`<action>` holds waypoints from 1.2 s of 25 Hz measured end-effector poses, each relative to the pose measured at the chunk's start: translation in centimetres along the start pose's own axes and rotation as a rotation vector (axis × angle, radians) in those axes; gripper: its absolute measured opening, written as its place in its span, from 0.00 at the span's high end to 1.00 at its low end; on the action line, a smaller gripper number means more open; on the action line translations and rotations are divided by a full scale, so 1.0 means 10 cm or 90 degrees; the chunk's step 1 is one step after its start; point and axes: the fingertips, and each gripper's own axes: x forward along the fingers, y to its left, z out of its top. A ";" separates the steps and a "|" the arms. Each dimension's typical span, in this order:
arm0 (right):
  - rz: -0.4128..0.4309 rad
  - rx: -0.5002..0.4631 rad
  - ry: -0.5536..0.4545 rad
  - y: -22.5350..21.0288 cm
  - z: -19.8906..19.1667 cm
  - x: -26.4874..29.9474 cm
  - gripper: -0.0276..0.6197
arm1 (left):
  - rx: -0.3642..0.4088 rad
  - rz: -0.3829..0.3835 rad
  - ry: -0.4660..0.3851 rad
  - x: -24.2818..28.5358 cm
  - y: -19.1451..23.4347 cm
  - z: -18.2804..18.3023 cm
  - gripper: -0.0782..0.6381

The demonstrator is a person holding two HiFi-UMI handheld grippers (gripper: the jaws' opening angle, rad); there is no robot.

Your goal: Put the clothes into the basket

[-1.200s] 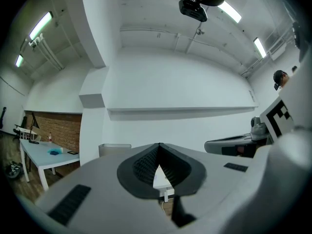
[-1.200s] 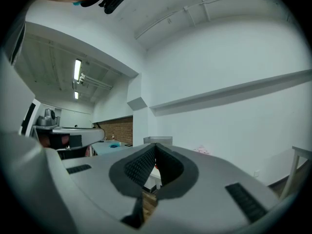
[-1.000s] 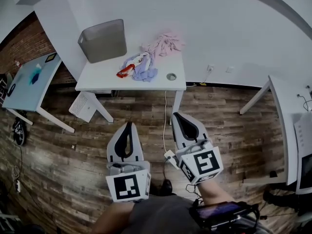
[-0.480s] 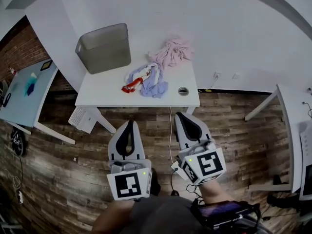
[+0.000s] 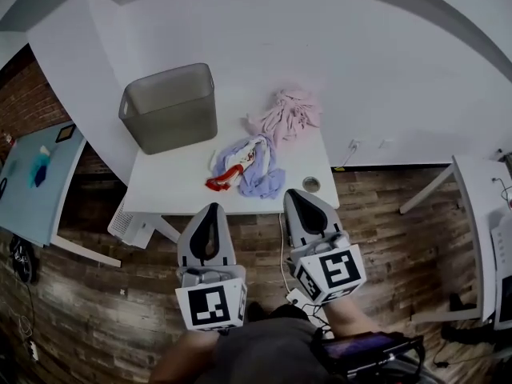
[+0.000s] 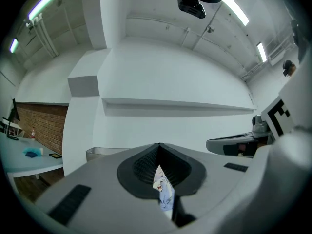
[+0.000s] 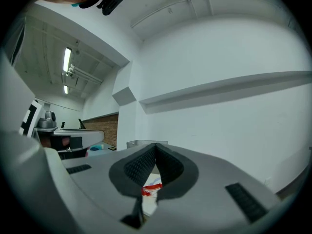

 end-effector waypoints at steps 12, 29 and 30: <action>-0.026 0.001 0.023 -0.34 -0.12 0.54 0.95 | 0.001 -0.024 0.011 0.64 0.14 -0.16 0.88; -0.015 0.039 0.113 -1.03 -0.89 1.65 0.95 | -0.006 -0.010 0.072 1.86 0.27 -0.81 0.88; -0.013 0.042 0.120 -1.06 -0.95 1.72 0.95 | -0.004 -0.006 0.077 1.91 0.28 -0.85 0.88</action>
